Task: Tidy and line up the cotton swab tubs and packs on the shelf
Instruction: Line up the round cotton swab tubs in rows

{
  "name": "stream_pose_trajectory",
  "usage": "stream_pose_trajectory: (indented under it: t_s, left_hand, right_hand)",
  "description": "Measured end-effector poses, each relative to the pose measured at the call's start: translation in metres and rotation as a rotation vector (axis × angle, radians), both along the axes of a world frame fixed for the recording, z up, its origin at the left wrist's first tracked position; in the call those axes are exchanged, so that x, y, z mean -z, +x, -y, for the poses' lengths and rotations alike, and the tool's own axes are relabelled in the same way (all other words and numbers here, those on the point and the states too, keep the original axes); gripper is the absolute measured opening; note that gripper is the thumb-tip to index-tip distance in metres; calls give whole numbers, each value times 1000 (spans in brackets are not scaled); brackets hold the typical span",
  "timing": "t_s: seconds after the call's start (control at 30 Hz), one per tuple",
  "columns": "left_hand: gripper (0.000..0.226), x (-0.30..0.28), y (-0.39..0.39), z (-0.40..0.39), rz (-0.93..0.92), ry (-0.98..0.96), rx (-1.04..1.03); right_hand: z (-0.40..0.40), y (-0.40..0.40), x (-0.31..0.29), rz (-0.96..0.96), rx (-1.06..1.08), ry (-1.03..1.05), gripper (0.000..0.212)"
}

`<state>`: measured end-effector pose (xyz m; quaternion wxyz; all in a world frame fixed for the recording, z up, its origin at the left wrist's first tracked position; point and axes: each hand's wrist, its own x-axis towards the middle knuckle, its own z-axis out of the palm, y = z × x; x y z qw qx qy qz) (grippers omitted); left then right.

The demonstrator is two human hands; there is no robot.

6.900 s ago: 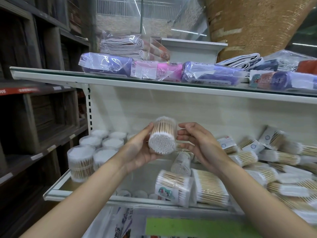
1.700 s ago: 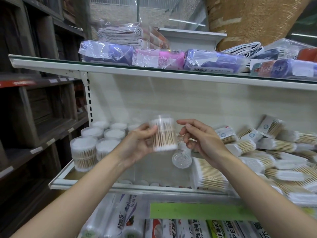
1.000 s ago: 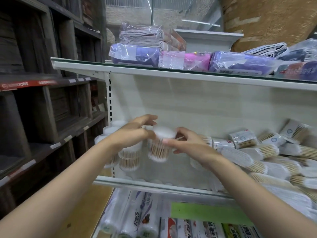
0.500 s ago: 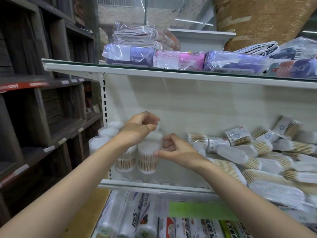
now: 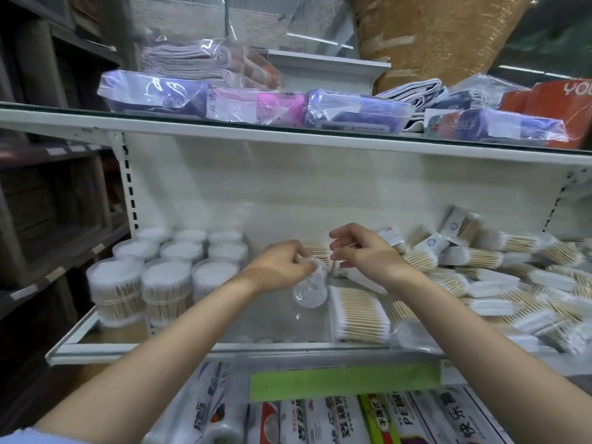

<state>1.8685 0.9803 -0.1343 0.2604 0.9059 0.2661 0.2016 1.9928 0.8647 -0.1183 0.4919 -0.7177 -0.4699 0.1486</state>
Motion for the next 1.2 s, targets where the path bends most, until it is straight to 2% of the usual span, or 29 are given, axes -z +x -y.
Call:
stream_pose_trajectory:
  t_s: [0.13,0.23,0.33,0.43,0.5,0.63,0.8,1.0,1.07,1.13,1.2]
  left_hand:
    - [61,8,18,5,-193,22,-79]
    - [71,13,24,4,-207,-2,-101]
    - [66,20,26,-2,-46,-92,-139]
    - [73,26,21,-3,202,-120,-145]
    - [76,26,15,1,344,-115,-85]
    - [70,21,5,14,556,-147,58]
    - [73,10,2,28,654,-297,61]
    - [83,8,-2,34,692,-436,1]
    - [76,4,-4,37,750,-586,60]
    - [58,-1,-8,40,799,-739,91]
    - [43,-1,-12,41,795,-795,92]
  right_hand:
    - [10,9,-3,11,1,-3,23]
    - [14,14,-2,25,-9,-32,23]
    - [17,19,-1,28,-13,-31,23]
    - [19,23,1,13,-25,-28,23]
    - [19,24,3,12,-44,-48,24]
    - [18,24,1,41,-123,-111,37]
    - [20,22,-3,15,-255,-117,48]
    - [26,21,-4,-217,-412,-47,42]
    - [27,23,-3,-219,-411,-24,38]
    - [28,24,-3,-234,-416,14,33]
    - [30,24,-4,-356,-444,102,32]
